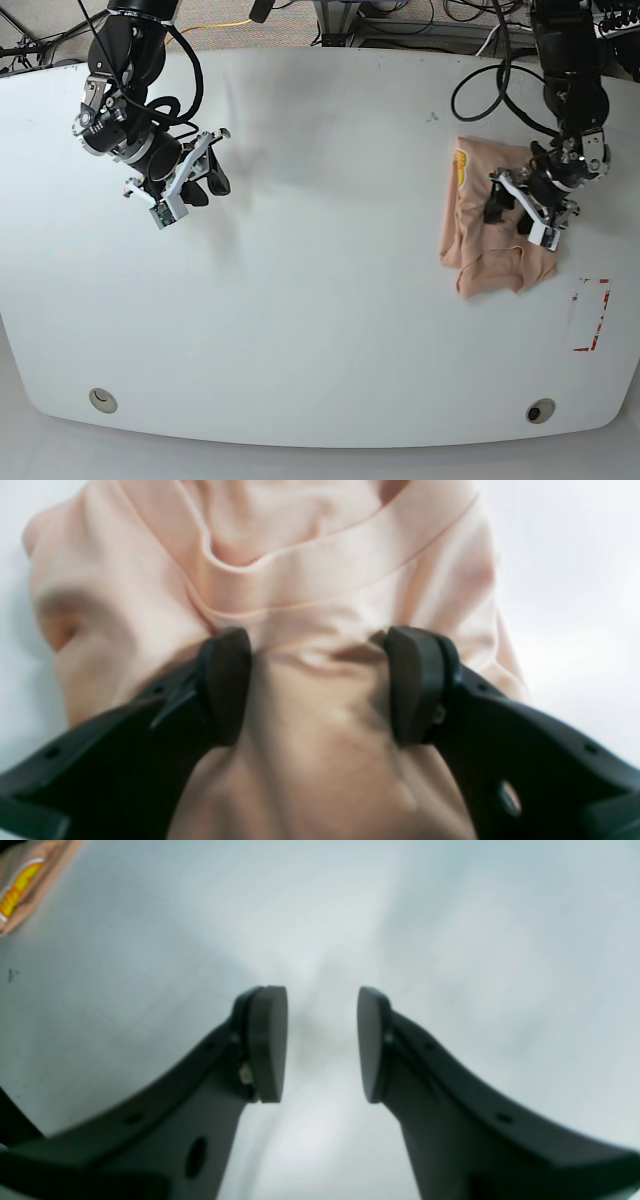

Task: Fold the T-shirt properly
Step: 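Carry the folded shirt with the left gripper to the table edge and release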

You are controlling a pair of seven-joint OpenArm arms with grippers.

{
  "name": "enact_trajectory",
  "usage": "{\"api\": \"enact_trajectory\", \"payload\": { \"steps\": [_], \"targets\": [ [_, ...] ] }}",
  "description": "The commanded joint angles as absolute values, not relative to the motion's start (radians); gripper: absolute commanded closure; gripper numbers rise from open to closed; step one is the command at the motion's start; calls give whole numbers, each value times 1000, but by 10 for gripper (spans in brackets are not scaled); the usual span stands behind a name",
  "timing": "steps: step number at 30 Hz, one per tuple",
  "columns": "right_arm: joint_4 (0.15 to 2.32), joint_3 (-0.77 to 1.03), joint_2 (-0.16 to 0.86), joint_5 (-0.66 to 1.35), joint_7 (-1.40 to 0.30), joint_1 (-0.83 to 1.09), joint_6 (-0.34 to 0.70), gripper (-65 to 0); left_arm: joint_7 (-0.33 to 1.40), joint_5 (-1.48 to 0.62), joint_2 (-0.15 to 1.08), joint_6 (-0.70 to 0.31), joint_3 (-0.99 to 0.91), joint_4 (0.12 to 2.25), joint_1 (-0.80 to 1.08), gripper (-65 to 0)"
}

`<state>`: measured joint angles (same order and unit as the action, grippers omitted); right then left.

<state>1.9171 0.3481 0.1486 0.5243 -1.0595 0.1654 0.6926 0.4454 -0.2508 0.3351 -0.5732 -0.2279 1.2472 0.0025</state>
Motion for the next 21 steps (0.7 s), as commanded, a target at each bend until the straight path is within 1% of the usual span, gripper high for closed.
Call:
{"api": "enact_trajectory", "payload": {
  "steps": [1, 4, 7, 10, 14, 16, 21],
  "targets": [
    [1940, 351, 160, 545, -1038, 150, 698, -217, 550, -151, 400, -601, -283, 1191, 13, -389],
    [1948, 351, 160, 544, -1038, 163, 698, -217, 550, -148, 467, -657, -357, 1142, 13, -389],
    [1949, 351, 159, 541, -1038, 165, 698, -217, 530, -145, 524, -682, -389, 1084, 13, -389],
    [1952, 346, 159, 545, -1038, 170, 698, -217, 458, -145, 588, -690, -398, 1036, 22, -389],
    [1952, 346, 159, 545, -1038, 170, 698, -217, 355, -151, 685, -690, -406, 905, 36, -389],
    [1952, 348, 160, 545, -1038, 171, 698, -217, 315, -151, 711, -697, -418, 855, 36, -389],
    [1952, 349, 160, 545, -1038, 179, 698, -217, 302, -151, 759, -698, -450, 831, 36, -389]
  ]
}}
